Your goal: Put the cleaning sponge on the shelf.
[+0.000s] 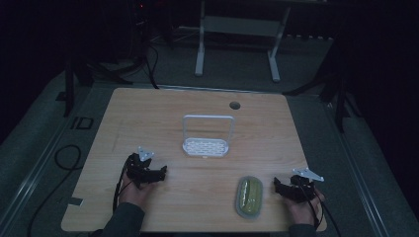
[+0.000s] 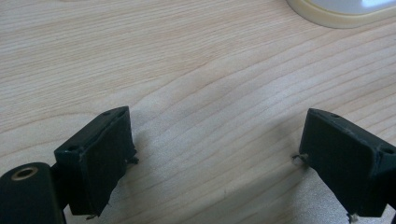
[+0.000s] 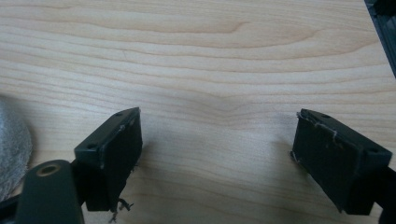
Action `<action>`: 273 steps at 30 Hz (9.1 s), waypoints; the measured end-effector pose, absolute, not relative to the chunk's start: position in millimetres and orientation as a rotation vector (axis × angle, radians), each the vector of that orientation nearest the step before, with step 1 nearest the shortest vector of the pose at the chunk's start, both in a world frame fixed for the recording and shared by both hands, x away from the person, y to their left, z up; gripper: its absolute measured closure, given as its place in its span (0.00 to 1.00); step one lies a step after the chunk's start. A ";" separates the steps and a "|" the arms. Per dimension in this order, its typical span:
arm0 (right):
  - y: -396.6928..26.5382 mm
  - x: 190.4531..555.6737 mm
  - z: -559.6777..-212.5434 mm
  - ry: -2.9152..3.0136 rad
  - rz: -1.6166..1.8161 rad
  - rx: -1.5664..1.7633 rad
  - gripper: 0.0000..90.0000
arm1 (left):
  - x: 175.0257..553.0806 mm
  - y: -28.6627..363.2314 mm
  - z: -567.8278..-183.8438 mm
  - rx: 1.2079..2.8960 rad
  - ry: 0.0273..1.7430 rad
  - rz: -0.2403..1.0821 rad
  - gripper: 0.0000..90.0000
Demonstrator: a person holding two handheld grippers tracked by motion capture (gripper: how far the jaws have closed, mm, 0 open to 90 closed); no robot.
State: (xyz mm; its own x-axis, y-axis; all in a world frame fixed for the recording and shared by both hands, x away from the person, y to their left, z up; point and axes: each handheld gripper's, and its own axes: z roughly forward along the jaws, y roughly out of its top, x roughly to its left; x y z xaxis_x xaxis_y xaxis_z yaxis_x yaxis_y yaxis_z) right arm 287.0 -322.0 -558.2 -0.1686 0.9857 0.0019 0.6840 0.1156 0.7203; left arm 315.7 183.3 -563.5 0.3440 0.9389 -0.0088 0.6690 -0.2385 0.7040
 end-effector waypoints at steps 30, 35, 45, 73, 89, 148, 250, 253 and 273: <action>-260.8 227.7 -491.6 2.043 0.934 1.328 0.32 | 315.6 183.0 -563.4 1.995 1.402 0.567 0.11; -246.1 220.5 -485.3 2.079 0.974 1.294 0.32 | 315.6 183.0 -563.4 1.995 1.402 0.567 0.11; -227.9 221.9 -501.0 2.199 0.947 1.279 0.27 | 315.6 183.0 -563.6 1.993 1.401 0.568 0.11; -242.0 263.8 -483.3 2.466 0.690 1.049 0.69 | 315.6 183.0 -563.6 1.993 1.401 0.568 0.11; -239.7 289.2 -481.3 2.639 0.539 0.968 0.76 | 315.6 183.0 -563.6 1.993 1.401 0.568 0.11; -193.4 322.0 -473.1 2.804 0.271 0.482 0.79 | 315.6 183.1 -563.5 1.995 1.401 0.567 0.11; -145.6 344.8 -458.7 2.752 0.348 0.301 0.79 | 315.7 182.4 -563.4 1.992 1.406 0.567 0.11; -143.0 345.1 -457.1 2.750 0.356 0.300 0.79 | 315.7 182.4 -563.5 1.992 1.406 0.567 0.11; -131.5 350.2 -453.6 2.726 0.371 0.289 0.79 | 315.7 182.4 -563.4 1.992 1.406 0.567 0.11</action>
State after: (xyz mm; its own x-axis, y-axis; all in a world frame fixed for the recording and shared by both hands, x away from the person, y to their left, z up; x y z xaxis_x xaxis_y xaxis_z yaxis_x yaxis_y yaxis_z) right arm 350.2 -131.5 -453.6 -0.9095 0.2476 -0.3340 0.1494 0.9443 0.2931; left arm 315.7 182.4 -563.4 0.3385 0.9409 -0.0099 0.6713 -0.2340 0.7033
